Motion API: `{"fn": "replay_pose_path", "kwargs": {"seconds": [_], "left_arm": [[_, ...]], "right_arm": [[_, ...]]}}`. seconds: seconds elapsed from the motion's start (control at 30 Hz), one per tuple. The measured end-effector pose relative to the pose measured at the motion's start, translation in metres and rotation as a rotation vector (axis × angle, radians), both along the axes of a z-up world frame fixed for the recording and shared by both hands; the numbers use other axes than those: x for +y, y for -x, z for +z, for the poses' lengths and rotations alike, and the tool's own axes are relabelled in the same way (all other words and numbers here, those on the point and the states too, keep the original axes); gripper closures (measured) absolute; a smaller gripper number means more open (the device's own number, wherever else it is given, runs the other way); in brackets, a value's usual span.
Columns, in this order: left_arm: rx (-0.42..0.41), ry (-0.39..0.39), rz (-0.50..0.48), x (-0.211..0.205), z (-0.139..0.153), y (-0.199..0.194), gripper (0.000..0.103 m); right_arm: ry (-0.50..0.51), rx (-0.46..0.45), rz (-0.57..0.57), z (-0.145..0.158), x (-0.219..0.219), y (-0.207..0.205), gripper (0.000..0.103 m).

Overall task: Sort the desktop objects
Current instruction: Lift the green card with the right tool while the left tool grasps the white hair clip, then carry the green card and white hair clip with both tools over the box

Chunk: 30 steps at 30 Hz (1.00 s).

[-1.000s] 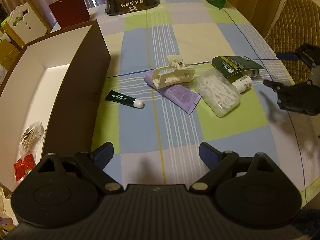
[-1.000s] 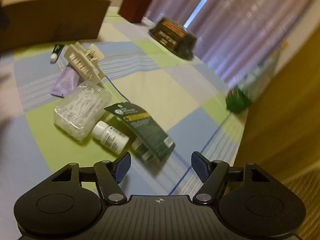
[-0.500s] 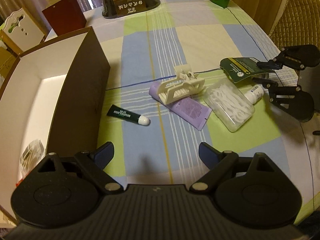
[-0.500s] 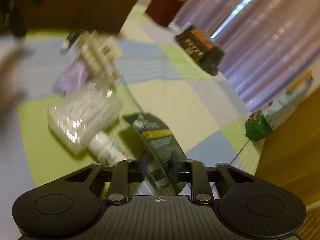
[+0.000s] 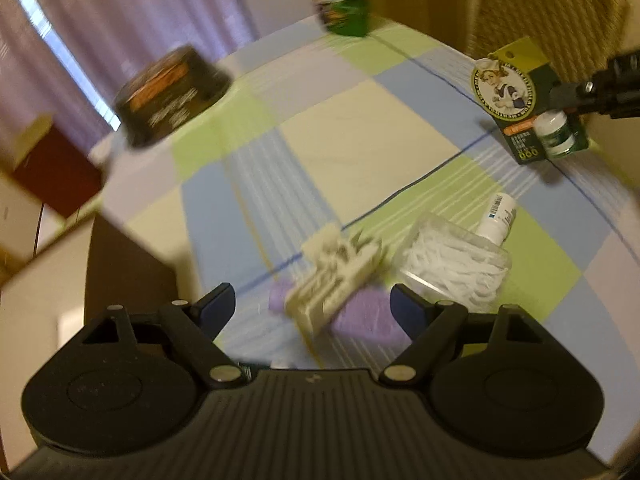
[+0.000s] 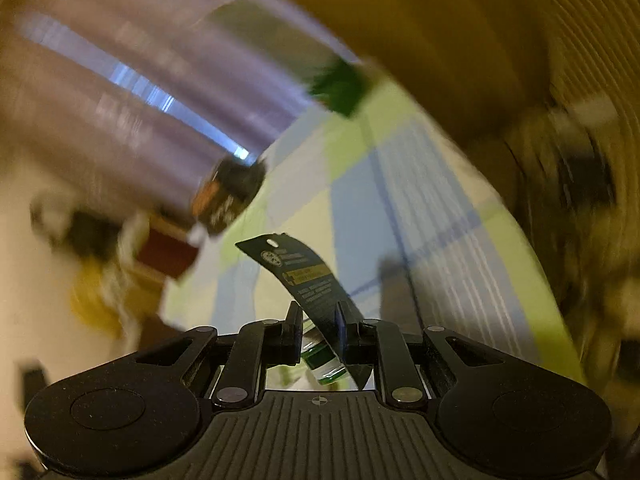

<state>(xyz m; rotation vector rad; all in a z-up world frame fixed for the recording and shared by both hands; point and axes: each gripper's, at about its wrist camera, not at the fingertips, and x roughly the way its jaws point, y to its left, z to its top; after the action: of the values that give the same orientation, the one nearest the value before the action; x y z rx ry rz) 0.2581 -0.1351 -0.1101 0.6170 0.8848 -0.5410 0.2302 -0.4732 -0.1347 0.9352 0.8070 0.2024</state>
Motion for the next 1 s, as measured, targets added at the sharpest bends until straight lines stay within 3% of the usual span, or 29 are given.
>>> {"fn": "replay_pose_path", "kwargs": {"seconds": [0.07,0.17,0.2,0.27,0.3,0.33,0.37,0.6,0.67,1.0], "left_arm": [[0.018,-0.006,-0.057,-0.005,-0.006,-0.006,0.021],[0.044,-0.015,-0.11,-0.011,-0.017,-0.015,0.022],[0.048,-0.02,-0.124,-0.013,-0.021,-0.018,0.027],[0.072,-0.011,-0.13,-0.015,-0.026,-0.023,0.057],[0.085,-0.007,-0.133,-0.015,-0.028,-0.025,0.062],[0.102,0.001,-0.13,-0.014,-0.031,-0.027,0.073],[0.12,0.01,-0.127,-0.013,-0.034,-0.03,0.075],[0.102,0.104,-0.08,-0.001,-0.014,-0.022,0.077],[0.087,0.127,-0.061,0.003,-0.004,-0.016,0.077],[0.086,0.246,0.062,0.032,0.034,0.021,0.077]], "right_arm": [[-0.096,0.054,-0.072,-0.012,-0.014,0.011,0.088],[-0.152,0.107,-0.14,-0.023,-0.028,0.023,0.088],[-0.165,0.121,-0.153,-0.027,-0.032,0.025,0.088],[-0.188,0.145,-0.173,-0.033,-0.038,0.03,0.087],[-0.187,0.152,-0.181,-0.035,-0.041,0.032,0.087],[-0.186,0.154,-0.182,-0.036,-0.042,0.032,0.087],[-0.188,0.153,-0.182,-0.038,-0.041,0.032,0.087],[-0.198,0.139,-0.189,-0.048,-0.037,0.029,0.088],[-0.212,0.125,-0.184,-0.045,-0.035,0.03,0.103],[-0.206,0.089,-0.135,-0.017,-0.033,0.037,0.103]]}}
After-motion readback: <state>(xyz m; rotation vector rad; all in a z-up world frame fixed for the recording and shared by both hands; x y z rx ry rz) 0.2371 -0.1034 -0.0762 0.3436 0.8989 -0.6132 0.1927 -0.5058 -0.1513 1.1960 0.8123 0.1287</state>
